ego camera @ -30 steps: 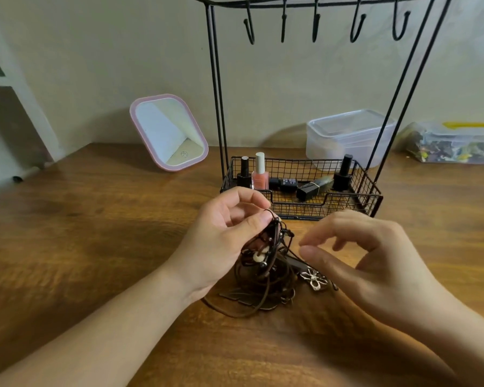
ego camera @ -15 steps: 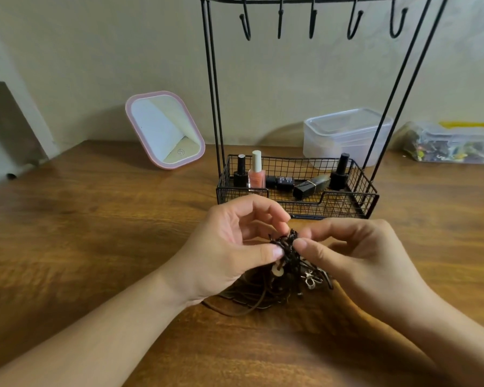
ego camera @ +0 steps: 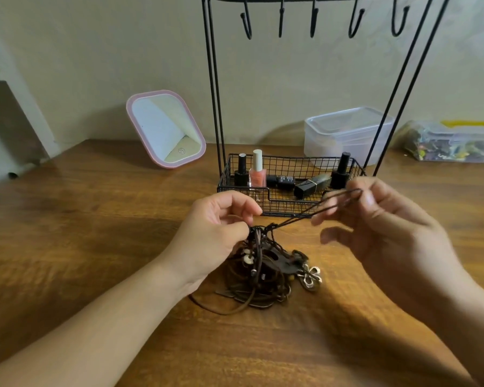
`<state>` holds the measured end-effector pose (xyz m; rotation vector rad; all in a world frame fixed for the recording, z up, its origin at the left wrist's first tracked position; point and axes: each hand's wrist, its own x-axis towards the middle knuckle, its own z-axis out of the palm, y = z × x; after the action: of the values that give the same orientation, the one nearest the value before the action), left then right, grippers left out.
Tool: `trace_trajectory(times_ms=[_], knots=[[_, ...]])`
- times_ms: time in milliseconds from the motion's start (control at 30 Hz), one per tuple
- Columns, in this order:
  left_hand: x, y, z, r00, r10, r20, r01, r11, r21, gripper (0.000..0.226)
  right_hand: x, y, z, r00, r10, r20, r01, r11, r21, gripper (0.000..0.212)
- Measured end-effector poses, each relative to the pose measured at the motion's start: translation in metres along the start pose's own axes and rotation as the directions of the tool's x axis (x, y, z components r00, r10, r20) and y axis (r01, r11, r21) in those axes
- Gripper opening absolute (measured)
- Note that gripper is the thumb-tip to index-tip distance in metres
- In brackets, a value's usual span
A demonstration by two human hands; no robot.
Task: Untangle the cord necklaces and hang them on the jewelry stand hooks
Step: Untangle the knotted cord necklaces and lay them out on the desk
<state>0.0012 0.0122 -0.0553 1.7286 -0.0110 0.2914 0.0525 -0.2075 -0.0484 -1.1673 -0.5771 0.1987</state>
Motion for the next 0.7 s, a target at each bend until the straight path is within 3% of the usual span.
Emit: trace_trajectory(times_ms=[167,233,300,333,467,533,600,633,700], knots=[[-0.001,0.006,0.001,0.999,0.043,0.023,-0.042,0.998,-0.035,0.041,0.006,-0.017,-0.010,0.998,-0.055,-0.025,0.059,0.976,0.209,0.022],[-0.003,0.008,0.001,0.996,0.075,0.044,-0.073,0.996,-0.060,0.035,0.009,-0.017,-0.013,0.994,-0.018,0.106,-0.022,0.930,0.366,0.019],[-0.004,0.008,0.001,0.994,0.089,0.061,-0.081,0.989,-0.123,0.037,0.011,-0.019,-0.012,0.965,0.035,0.262,-0.182,0.806,0.563,0.018],[-0.004,0.007,0.002,0.994,0.094,0.062,-0.084,0.985,-0.150,0.041,0.012,-0.024,-0.016,0.973,0.070,0.220,-0.185,0.805,0.564,0.020],[-0.002,0.006,0.002,0.994,0.107,0.016,-0.103,0.982,-0.158,0.035,0.007,-0.036,-0.039,0.955,0.246,0.168,-0.294,0.866,0.404,0.022],[-0.001,0.005,0.000,0.993,0.115,-0.023,-0.118,0.983,-0.143,0.036,0.006,-0.045,-0.041,0.951,0.265,0.161,-0.301,0.914,0.272,0.019],[0.000,0.004,-0.001,0.990,0.121,-0.078,-0.130,0.984,-0.120,0.039,0.009,-0.044,-0.041,0.977,0.160,0.139,-0.166,0.986,0.031,0.024],[0.000,0.005,-0.001,0.987,0.114,-0.111,-0.126,0.986,-0.112,0.037,0.008,-0.047,-0.040,0.996,0.085,0.016,-0.081,0.983,-0.165,0.032],[0.001,0.006,-0.002,0.981,0.079,-0.179,-0.100,0.989,-0.108,0.027,0.004,-0.049,-0.035,0.963,-0.231,-0.140,0.115,0.819,-0.562,0.034]])
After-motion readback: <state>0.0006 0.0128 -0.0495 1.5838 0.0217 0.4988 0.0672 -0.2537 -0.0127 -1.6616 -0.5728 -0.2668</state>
